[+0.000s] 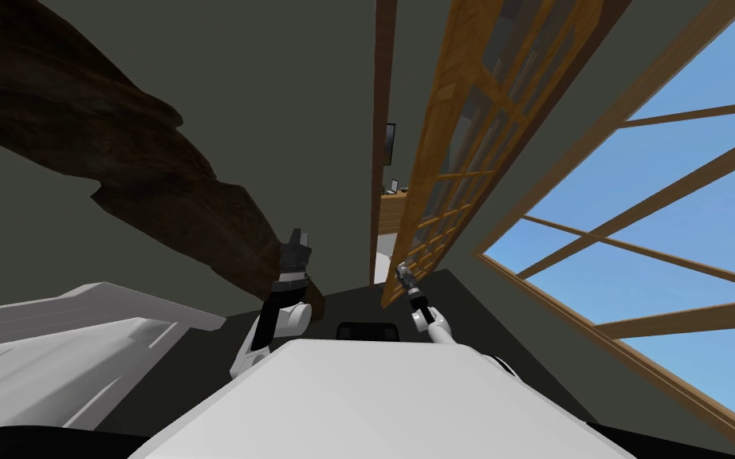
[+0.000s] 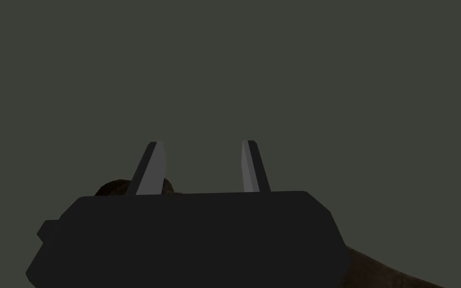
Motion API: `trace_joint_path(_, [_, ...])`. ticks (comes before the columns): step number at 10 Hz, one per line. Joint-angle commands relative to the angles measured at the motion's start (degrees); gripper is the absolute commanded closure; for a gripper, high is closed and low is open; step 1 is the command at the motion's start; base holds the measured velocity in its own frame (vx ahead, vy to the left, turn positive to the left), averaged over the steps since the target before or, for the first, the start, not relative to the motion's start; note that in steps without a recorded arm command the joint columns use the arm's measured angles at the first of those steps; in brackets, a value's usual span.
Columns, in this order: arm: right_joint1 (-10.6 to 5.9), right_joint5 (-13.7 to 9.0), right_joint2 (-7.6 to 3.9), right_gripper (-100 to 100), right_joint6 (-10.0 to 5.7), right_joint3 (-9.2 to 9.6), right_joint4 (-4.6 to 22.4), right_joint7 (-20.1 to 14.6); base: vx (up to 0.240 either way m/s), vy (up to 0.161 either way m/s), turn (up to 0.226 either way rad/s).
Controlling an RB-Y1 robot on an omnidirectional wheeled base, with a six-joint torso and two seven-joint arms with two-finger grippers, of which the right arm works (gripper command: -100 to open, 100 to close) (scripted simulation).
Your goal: Pull the door open
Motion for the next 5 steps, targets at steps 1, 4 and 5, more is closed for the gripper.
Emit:
trace_joint_path(1, [-0.2,-0.5,0.54,100,-0.7,0.54,1.4,-2.9,-0.041,-0.054,0.115])
trace_joint_path(4, [-0.17,-1.5,0.35,100,-0.68,0.7,1.5,-7.2,-0.036,-0.053,0.074])
trace_joint_path(5, [-0.15,-2.0,0.25,100,-0.66,0.78,1.5,-8.6,-0.043,-0.05,0.145])
